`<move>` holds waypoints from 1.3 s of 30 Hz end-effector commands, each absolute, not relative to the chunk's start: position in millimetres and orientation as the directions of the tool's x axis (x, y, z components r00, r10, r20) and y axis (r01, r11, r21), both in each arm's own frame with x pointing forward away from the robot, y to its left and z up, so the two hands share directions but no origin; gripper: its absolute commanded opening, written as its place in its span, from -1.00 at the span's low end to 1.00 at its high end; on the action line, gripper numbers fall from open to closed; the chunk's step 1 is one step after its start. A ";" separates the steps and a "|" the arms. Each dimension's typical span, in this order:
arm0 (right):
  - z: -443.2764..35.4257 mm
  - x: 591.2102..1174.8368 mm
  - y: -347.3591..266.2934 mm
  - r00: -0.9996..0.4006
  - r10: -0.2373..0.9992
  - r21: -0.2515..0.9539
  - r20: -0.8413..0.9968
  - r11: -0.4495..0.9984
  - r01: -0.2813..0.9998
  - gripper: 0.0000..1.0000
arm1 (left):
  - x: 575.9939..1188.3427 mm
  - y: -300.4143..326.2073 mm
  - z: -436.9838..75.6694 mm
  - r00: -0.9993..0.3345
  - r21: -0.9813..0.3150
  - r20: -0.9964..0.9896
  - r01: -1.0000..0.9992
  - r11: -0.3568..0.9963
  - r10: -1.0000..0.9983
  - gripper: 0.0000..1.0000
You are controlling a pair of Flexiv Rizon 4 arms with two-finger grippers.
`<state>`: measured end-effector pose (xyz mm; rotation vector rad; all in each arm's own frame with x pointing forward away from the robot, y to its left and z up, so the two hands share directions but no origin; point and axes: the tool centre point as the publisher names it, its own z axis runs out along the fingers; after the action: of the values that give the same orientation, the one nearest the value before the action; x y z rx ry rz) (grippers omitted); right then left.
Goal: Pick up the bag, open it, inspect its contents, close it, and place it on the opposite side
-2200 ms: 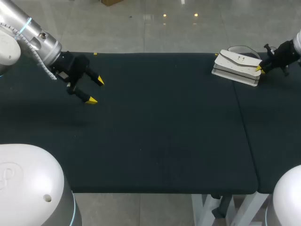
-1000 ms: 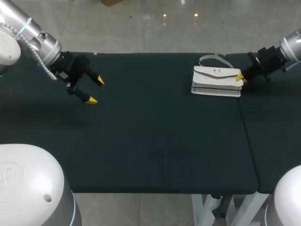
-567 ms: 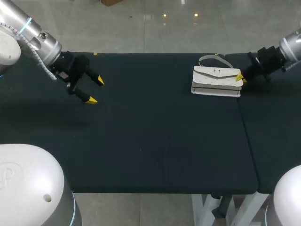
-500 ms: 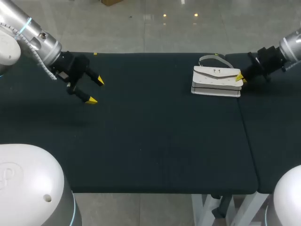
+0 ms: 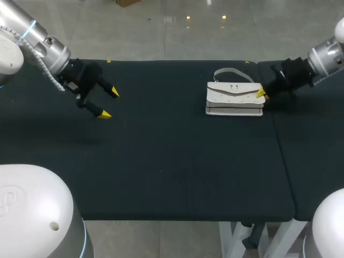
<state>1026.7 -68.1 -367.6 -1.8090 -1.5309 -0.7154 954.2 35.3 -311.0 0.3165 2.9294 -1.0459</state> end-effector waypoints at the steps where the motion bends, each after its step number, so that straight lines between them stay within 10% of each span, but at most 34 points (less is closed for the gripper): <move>1: -360.9 993.3 -42.5 0.171 0.659 -0.043 0.732 -0.206 0.978 -1.00 | 954.5 35.4 -312.1 -0.979 -0.627 -0.084 0.196 0.754 0.185 1.00; 39: -373.8 941.3 73.6 0.126 0.575 -0.032 0.809 -0.171 0.985 -1.00 | 954.5 35.4 -312.1 -0.979 -0.627 -0.084 0.196 0.754 0.185 1.00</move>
<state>937.4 64.0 -369.6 -1.8343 -1.5053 -0.8970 954.3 35.4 -311.1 0.3162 2.9294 -1.0460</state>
